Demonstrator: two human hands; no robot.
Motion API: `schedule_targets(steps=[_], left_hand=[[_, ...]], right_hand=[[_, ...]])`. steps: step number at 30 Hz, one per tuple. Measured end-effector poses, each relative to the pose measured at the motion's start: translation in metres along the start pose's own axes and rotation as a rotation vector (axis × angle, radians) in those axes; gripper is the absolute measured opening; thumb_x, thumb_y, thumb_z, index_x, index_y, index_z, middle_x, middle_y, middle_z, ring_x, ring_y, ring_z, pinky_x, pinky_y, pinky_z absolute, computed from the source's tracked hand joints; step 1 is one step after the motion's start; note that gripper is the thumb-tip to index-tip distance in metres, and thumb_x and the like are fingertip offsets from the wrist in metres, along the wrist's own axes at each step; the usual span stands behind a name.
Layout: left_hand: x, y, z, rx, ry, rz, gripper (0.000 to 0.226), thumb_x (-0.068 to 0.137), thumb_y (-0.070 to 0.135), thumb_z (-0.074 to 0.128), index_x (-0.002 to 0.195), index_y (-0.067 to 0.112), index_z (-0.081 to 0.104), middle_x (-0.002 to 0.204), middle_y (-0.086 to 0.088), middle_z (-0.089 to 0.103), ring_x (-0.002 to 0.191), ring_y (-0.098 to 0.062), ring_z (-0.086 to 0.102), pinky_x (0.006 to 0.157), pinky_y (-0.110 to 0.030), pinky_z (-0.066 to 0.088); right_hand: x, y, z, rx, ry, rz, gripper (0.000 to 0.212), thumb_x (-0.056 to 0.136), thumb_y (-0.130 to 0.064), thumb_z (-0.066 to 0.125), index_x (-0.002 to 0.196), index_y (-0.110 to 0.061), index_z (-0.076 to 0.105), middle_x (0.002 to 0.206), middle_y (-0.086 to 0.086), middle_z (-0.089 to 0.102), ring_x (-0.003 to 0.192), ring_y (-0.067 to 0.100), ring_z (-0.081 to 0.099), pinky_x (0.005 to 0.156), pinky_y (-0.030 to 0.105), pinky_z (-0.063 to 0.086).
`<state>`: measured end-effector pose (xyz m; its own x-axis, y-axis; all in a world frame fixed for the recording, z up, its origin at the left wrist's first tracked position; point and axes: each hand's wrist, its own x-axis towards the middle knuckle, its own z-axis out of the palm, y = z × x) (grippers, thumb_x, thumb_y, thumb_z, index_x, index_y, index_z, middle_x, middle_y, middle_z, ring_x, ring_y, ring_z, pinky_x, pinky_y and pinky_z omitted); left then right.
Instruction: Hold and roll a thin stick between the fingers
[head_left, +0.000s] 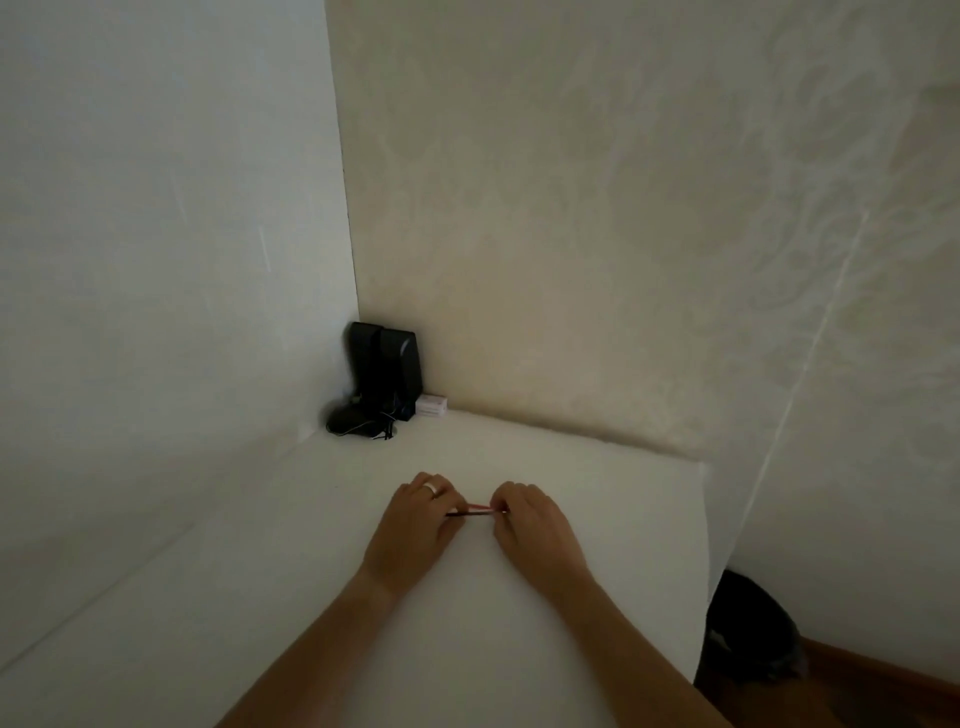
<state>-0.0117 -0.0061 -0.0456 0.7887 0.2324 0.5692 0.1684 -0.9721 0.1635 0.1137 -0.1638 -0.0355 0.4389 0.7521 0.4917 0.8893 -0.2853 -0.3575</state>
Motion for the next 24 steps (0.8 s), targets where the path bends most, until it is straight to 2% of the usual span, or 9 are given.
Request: schedule_targets(steps=[4,8,13,17,20,24], left_hand=[[0.002,0.002,0.004,-0.022,0.004,-0.010,0.014,0.094,0.022,0.047,0.097,0.024,0.060,0.095,0.008,0.060,0.088,-0.012,0.053,0.075,-0.028,0.042],[0.003,0.003,0.010,-0.029,-0.020,-0.014,0.015,0.096,0.021,0.039,0.097,0.024,0.054,0.089,0.007,0.057,0.079,-0.012,0.051,0.074,-0.032,0.046],[0.005,0.000,0.014,0.006,-0.034,0.058,0.017,0.099,0.027,0.040,0.105,0.028,0.056,0.095,0.011,0.058,0.088,-0.009,0.050,0.077,-0.029,0.039],[0.006,-0.001,0.017,0.068,-0.034,0.037,0.022,0.101,0.048,0.039,0.095,0.031,0.053,0.086,0.014,0.056,0.083,-0.007,0.046,0.074,-0.028,0.034],[0.008,0.000,0.018,0.090,-0.015,0.029,0.025,0.100,0.050,0.040,0.089,0.031,0.052,0.076,0.013,0.056,0.074,-0.008,0.047,0.068,-0.028,0.032],[0.013,0.007,0.021,0.054,0.019,-0.011,0.025,0.096,0.044,0.047,0.078,0.029,0.056,0.059,0.007,0.053,0.057,-0.010,0.044,0.061,-0.031,0.036]], right_hand=[[0.001,0.004,0.006,-0.025,0.018,-0.069,0.027,0.089,-0.019,0.050,0.113,-0.019,0.064,0.101,-0.003,0.065,0.095,0.015,0.057,0.082,0.031,0.047],[0.004,0.008,0.011,-0.073,0.003,-0.112,0.024,0.092,-0.023,0.044,0.105,-0.021,0.065,0.095,-0.004,0.059,0.088,0.016,0.054,0.075,0.031,0.044],[0.006,0.007,0.013,-0.102,-0.019,-0.142,0.024,0.100,-0.033,0.037,0.098,-0.022,0.058,0.093,-0.005,0.057,0.086,0.015,0.051,0.075,0.031,0.041],[0.007,0.007,0.014,-0.060,-0.028,-0.130,0.026,0.101,-0.035,0.037,0.099,-0.024,0.060,0.093,-0.006,0.058,0.087,0.014,0.052,0.075,0.031,0.042],[0.007,0.008,0.013,-0.061,-0.020,-0.126,0.023,0.101,-0.031,0.040,0.100,-0.025,0.062,0.091,-0.006,0.060,0.085,0.014,0.053,0.074,0.028,0.040],[0.005,0.010,0.014,-0.058,0.009,-0.087,0.016,0.097,-0.020,0.049,0.095,-0.024,0.064,0.086,-0.006,0.060,0.080,0.014,0.052,0.070,0.027,0.037]])
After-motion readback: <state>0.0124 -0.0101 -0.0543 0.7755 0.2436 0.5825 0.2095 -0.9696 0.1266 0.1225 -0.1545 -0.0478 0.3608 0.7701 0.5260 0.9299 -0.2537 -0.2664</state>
